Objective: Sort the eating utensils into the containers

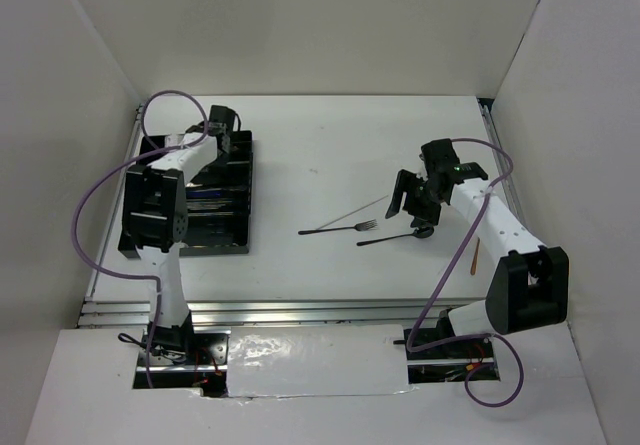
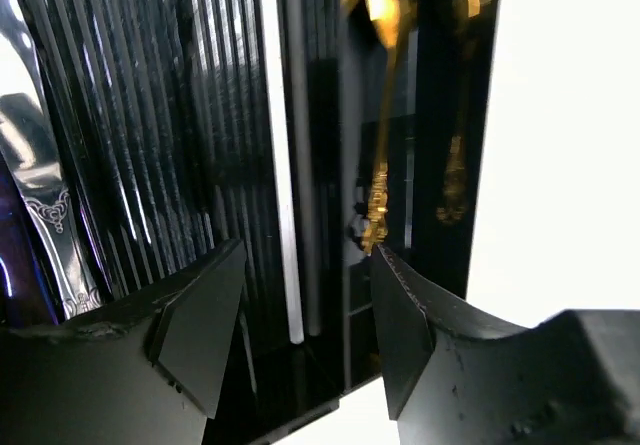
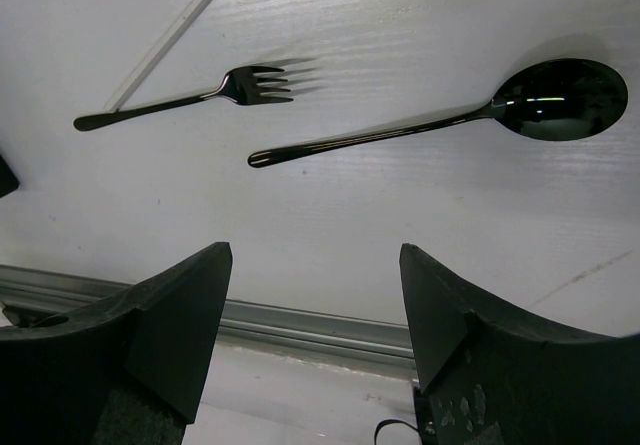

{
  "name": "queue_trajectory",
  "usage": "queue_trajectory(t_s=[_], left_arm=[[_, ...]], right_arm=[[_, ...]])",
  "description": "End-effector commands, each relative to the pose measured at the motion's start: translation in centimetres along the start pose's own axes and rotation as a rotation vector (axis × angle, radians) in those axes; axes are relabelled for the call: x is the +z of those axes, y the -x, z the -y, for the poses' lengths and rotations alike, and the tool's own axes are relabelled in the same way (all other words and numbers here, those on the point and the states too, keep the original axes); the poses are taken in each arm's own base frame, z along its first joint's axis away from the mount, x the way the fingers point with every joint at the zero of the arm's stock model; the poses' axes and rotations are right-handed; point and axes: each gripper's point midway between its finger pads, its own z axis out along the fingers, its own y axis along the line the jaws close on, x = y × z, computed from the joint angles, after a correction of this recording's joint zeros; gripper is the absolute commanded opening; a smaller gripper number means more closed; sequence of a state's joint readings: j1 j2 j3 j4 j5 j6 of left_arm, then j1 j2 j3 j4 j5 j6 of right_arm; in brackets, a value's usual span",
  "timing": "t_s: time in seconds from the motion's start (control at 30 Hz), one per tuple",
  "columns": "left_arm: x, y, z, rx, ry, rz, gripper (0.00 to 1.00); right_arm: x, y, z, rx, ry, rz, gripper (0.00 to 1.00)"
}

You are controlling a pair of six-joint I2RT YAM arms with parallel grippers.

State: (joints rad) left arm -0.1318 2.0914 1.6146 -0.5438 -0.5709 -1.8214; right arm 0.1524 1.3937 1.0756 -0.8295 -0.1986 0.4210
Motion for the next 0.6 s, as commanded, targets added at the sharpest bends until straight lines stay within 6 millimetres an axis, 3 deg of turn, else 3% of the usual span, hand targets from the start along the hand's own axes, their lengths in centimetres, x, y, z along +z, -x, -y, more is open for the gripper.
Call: queue_trajectory(t_s=[0.0, 0.1, 0.17, 0.2, 0.27, 0.3, 0.33, 0.4, 0.5, 0.57], left_arm=[[-3.4, 3.1, 3.1, -0.003, -0.095, 0.051, 0.66], [-4.7, 3.8, 3.8, 0.074, -0.135, 0.053, 0.64], [-6.2, 3.7, 5.9, 0.142, -0.222, 0.035, 0.63], [-7.1, 3.2, 6.8, 0.274, -0.271, 0.016, 0.63], [-9.2, 1.4, 8.9, 0.417, -0.384, -0.026, 0.63], [-11.2, -0.7, 9.9, 0.609, -0.479, -0.075, 0.62], [-12.1, -2.0, 10.2, 0.690, -0.520, -0.097, 0.63], [-15.0, -5.7, 9.7, 0.958, -0.643, -0.165, 0.64], [-17.8, -10.9, 6.0, 1.239, -0.727, -0.359, 0.67], [-18.9, -13.4, 2.3, 1.392, -0.718, -0.485, 0.68]], right_arm=[[-1.2, 1.0, -0.7, -0.014, 0.035, 0.058, 0.76], [-1.7, 0.8, -0.9, -0.009, 0.049, 0.071, 0.76], [-2.2, 0.7, -1.2, -0.012, 0.063, 0.086, 0.76], [-2.4, 0.7, -1.3, -0.013, 0.070, 0.091, 0.76], [-3.0, 0.7, -1.4, -0.014, 0.073, 0.110, 0.76], [-3.1, 0.7, -1.3, -0.015, 0.067, 0.114, 0.76], [-3.4, 0.7, -1.3, -0.013, 0.066, 0.125, 0.76], [-4.2, 0.7, -1.0, -0.013, 0.056, 0.156, 0.76], [-5.2, 0.3, -0.3, -0.004, 0.036, 0.202, 0.76], [-5.6, 0.0, 0.1, 0.000, 0.024, 0.216, 0.76]])
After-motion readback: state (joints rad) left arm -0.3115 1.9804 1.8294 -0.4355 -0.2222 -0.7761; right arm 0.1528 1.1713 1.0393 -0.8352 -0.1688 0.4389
